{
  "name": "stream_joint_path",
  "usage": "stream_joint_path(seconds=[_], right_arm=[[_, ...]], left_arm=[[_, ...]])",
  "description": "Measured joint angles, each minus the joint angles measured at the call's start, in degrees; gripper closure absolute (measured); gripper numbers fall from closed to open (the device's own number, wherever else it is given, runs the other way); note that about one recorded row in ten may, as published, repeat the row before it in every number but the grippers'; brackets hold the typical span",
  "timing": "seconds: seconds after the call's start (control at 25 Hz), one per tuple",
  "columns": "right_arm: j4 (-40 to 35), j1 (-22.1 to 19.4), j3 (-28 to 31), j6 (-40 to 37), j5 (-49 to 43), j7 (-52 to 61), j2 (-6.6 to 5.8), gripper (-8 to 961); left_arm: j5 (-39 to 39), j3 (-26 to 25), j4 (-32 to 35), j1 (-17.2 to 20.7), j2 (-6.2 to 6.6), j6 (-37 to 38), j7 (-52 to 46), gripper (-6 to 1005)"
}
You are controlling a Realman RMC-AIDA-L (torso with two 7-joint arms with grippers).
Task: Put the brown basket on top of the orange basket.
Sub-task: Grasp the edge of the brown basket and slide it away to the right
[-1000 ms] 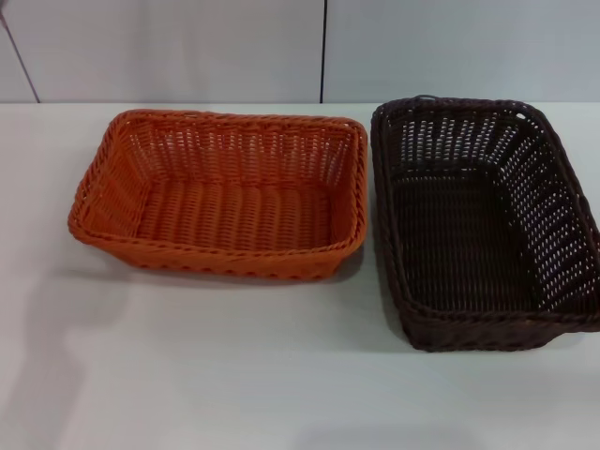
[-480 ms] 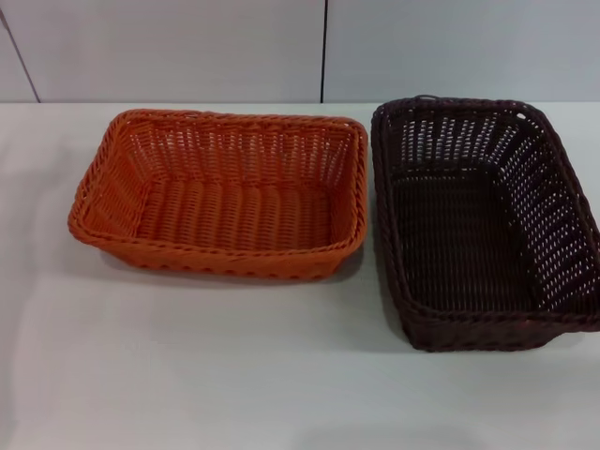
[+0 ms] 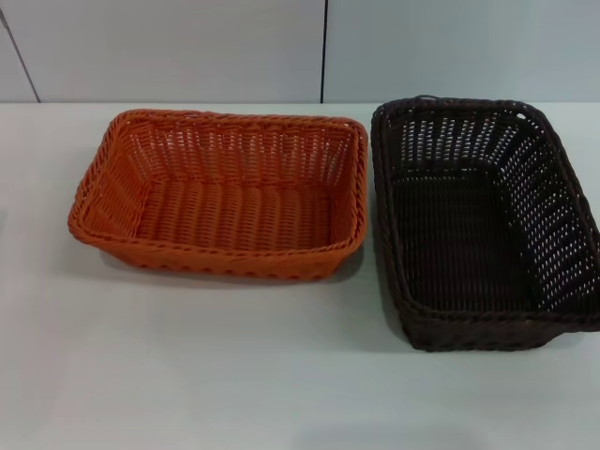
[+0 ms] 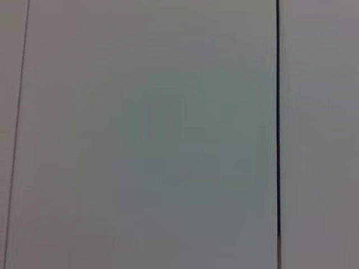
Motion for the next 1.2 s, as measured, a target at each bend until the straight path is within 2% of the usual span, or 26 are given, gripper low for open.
stream_joint_path(seconds=[0.08, 0.12, 0.16, 0.28, 0.32, 0.36, 0.44, 0.48, 0.52, 0.56, 0.68, 0.72, 0.76, 0.88, 0.92, 0.96, 1.08, 1.12, 1.16, 1.2], right_arm=[[5.3, -0.2, -1.3, 5.3, -1.9, 4.0, 0.08, 138], [11.4, -1.0, -3.2, 11.2, -3.8, 8.0, -0.02, 138], [11.4, -1.0, -3.2, 11.2, -3.8, 8.0, -0.02, 138], [24.9, -3.5, -7.8, 23.4, -7.6, 14.6, 0.03, 138], [34.0, -5.1, -11.0, 31.8, -10.7, 20.9, -0.12, 138], [34.0, -5.1, -11.0, 31.8, -10.7, 20.9, -0.12, 138], [44.1, -6.2, -13.1, 39.9, -18.0, 31.2, -0.49, 138], [47.2, -6.3, -13.1, 41.6, -21.8, 35.9, -0.58, 138], [54.5, -5.9, -12.4, 43.7, -33.7, 49.7, -0.66, 138], [54.5, -5.9, -12.4, 43.7, -33.7, 49.7, -0.66, 137], [64.0, -3.1, -10.8, 40.7, -54.5, 72.8, -1.40, 137], [68.7, -0.2, -9.6, 36.0, -66.6, 86.9, -2.36, 137], [68.7, -0.2, -9.6, 36.0, -66.6, 86.9, -2.36, 137], [72.1, 5.0, -6.0, 24.2, -77.4, 101.5, -3.81, 137], [72.7, 8.7, -2.4, 16.6, -79.5, 105.6, -4.69, 137], [72.7, 8.7, -2.4, 16.6, -79.5, 105.6, -4.69, 137], [73.4, 13.7, 2.0, 8.4, -82.1, 109.4, -6.94, 137], [73.6, 16.9, 3.1, 2.7, -84.7, 111.3, -8.62, 138], [73.6, 16.9, 3.1, 2.7, -84.7, 111.3, -8.62, 138], [73.6, 18.6, 3.2, -0.5, -86.3, 112.0, -9.23, 139]], left_arm=[[0.2, 0.3, -1.1, 0.0, -0.03, -0.2, -0.4, 186], [0.3, 0.4, -1.6, 0.2, -0.05, -0.3, -0.5, 186], [0.3, 0.4, -1.6, 0.2, -0.05, -0.3, -0.5, 186], [0.1, 0.4, -2.1, 0.5, -0.20, -0.3, -0.5, 186], [0.0, 0.5, -2.4, 0.6, -0.29, -0.3, -0.8, 186], [0.0, 0.6, -3.0, 0.5, -0.29, -0.3, -1.2, 186], [0.0, 0.6, -4.0, 0.3, -0.29, -0.4, -1.6, 186], [0.0, 0.6, -4.0, 0.3, -0.29, -0.4, -1.6, 186], [-0.1, 0.6, -4.9, -0.1, -0.29, -0.8, -1.8, 186], [-0.1, 0.6, -5.0, -0.2, -0.28, -1.0, -1.8, 186], [-0.1, 0.3, -5.8, -0.5, -0.27, -1.3, -1.8, 186], [-0.2, 0.2, -6.1, -0.6, -0.27, -1.4, -1.8, 186], [-0.2, 0.2, -6.4, -0.7, -0.27, -1.5, -1.8, 186], [-0.2, 0.1, -7.1, -0.9, -0.23, -1.8, -1.8, 186], [-0.2, 0.1, -7.8, -1.2, -0.18, -2.0, -1.8, 186], [-0.2, 0.1, -7.8, -1.2, -0.18, -2.0, -1.8, 186], [-0.3, -0.3, -8.6, -1.7, -0.08, -2.8, -1.9, 186], [-0.3, -0.9, -9.4, -2.2, 0.00, -3.1, -1.9, 186], [-0.3, -0.9, -9.4, -2.2, 0.00, -3.1, -1.9, 186], [-0.3, -1.2, -9.9, -2.5, 0.00, -3.1, -1.9, 186]])
